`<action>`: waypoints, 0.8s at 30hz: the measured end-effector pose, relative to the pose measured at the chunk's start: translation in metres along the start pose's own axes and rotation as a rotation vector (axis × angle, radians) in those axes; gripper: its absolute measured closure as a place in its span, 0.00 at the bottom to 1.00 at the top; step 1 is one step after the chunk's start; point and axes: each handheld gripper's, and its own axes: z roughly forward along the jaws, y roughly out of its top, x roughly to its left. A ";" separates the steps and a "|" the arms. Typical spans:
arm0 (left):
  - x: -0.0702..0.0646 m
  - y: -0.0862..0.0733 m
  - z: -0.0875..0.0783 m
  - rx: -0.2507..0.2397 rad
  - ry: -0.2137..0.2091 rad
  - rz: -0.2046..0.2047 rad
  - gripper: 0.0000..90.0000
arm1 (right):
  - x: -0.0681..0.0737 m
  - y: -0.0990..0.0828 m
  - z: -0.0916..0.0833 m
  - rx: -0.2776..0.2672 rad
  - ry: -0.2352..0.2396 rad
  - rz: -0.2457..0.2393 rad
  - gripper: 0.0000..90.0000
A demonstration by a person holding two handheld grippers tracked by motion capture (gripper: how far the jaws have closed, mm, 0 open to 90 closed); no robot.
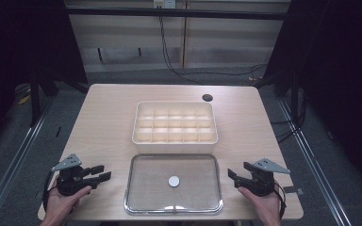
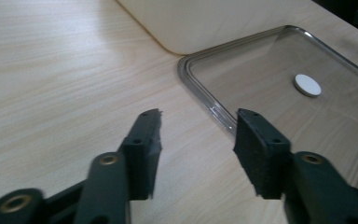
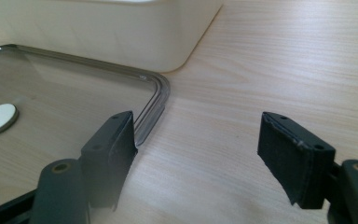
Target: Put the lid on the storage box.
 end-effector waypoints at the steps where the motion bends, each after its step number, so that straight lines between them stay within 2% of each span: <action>1: 0.000 0.000 0.000 0.000 0.000 0.000 0.56 | 0.000 0.000 0.000 0.000 0.000 0.000 0.31; 3: 0.000 0.000 0.000 0.029 0.005 -0.017 0.54 | 0.002 0.001 -0.002 -0.010 -0.003 0.001 0.32; 4: 0.001 0.001 0.000 0.052 0.023 -0.016 0.53 | 0.003 0.001 -0.003 -0.009 -0.005 -0.001 0.33; 8: 0.002 0.002 0.000 0.075 0.004 -0.035 0.48 | 0.004 0.002 -0.004 -0.007 0.013 0.003 0.33; 9: 0.001 0.002 0.000 0.084 0.021 -0.037 0.45 | 0.005 0.002 -0.003 -0.001 0.022 0.005 0.32; 12: 0.000 0.002 0.000 0.092 0.008 -0.058 0.37 | 0.008 0.002 -0.001 0.031 0.052 0.034 0.30; 15: -0.002 0.002 -0.001 0.082 0.006 -0.067 0.37 | 0.010 0.004 -0.003 0.030 0.066 0.042 0.31; 16: -0.005 0.004 -0.001 0.079 0.009 -0.077 0.36 | 0.013 0.007 -0.005 0.036 0.072 0.040 0.35; 19: -0.009 0.006 -0.002 0.076 -0.005 -0.072 0.38 | 0.015 0.010 -0.004 0.052 0.088 0.056 0.36; 20: -0.012 0.007 -0.001 0.075 0.000 -0.067 0.38 | 0.017 0.013 -0.004 0.046 0.088 0.052 0.41; 24: -0.026 0.011 0.002 0.095 -0.020 -0.025 0.39 | 0.023 0.018 -0.003 0.060 0.117 0.048 0.42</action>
